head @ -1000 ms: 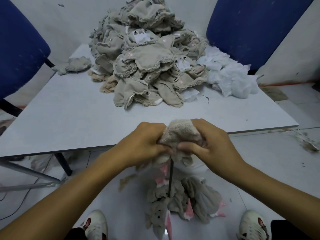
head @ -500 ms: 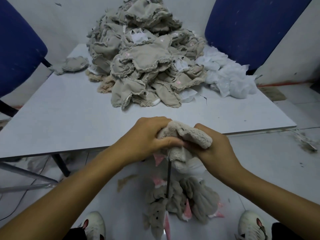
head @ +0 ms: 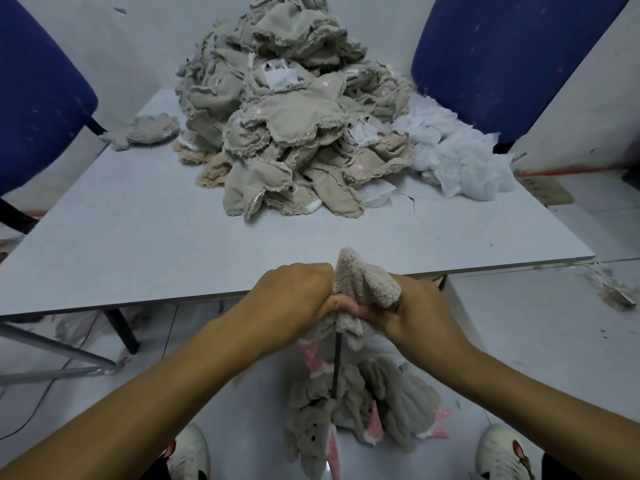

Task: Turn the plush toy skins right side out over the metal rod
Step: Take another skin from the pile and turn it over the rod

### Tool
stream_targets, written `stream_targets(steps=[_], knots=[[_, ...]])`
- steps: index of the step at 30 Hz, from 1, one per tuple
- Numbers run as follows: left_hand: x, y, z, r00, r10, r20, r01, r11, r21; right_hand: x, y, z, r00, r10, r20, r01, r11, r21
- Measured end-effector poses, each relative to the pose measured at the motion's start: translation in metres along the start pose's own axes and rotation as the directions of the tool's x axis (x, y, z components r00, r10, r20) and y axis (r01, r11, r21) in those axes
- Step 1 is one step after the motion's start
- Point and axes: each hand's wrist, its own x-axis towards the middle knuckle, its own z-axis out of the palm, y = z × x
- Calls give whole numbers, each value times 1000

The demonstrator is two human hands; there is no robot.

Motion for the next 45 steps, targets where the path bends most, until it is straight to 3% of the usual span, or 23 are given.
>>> stream_targets(steps=[2, 4, 5, 7, 9, 12, 17, 22, 24, 26, 29, 33, 37, 40, 42, 43, 45], knots=[[-2, -1, 1, 999, 11, -33, -12, 1000, -21, 1, 1, -1, 1000, 15, 20, -15, 1000, -7], [-7, 3, 0, 990, 36, -136, -68, 969, -239, 4, 1, -5, 1000, -1, 19, 1, 1000, 0], [-8, 5, -3, 978, 28, -207, -111, 908, -403, 6, 0, -8, 1000, -18, -8, 18, 1000, 5], [-11, 11, -10, 948, -52, -313, -197, 674, -711, 8, -2, -12, 996, -52, -78, 55, 998, 31], [-9, 14, -15, 909, -90, -407, -321, 471, -821, 9, -7, -13, 990, -97, -105, 100, 995, 20], [-6, 14, -12, 862, -80, -501, -420, 441, -793, 10, -5, -12, 986, -137, -96, 133, 990, -41], [-5, 6, 11, 929, -102, -357, -228, 603, -765, -2, 8, 0, 996, -60, 67, 66, 992, -103], [-2, 0, 12, 944, -76, -321, -199, 645, -738, 0, 12, 4, 992, -4, 127, 20, 991, -129], [-3, 3, 9, 951, -71, -301, -201, 599, -775, 1, 15, -1, 989, -7, 151, 17, 998, -67], [-5, 7, 3, 949, -76, -306, -233, 486, -842, 1, 13, -4, 990, -21, 138, 17, 999, 31], [-4, 10, -11, 916, -70, -395, -347, 354, -868, 3, 5, -6, 997, -52, 57, 43, 988, 149], [-3, 9, -17, 873, -99, -477, -447, 224, -866, 2, 5, -5, 996, -76, 41, 68, 981, 179], [-2, 9, -6, 917, -113, -383, -345, 260, -902, -1, 11, -1, 992, -50, 113, 46, 998, 37], [-2, 7, -3, 942, -106, -318, -265, 346, -900, -3, 12, -1, 992, -14, 124, 6, 998, 66], [-2, 2, -9, 936, -85, -342, -287, 380, -879, -2, 9, -4, 997, 10, 82, -23, 986, 164], [-2, -2, -13, 929, -84, -361, -316, 330, -890, 0, 6, -5, 999, 23, 38, -32, 973, 228], [0, -12, -22, 935, -104, -339, -324, 134, -936, 9, -4, -10, 997, 49, -60, -27, 944, 328]])
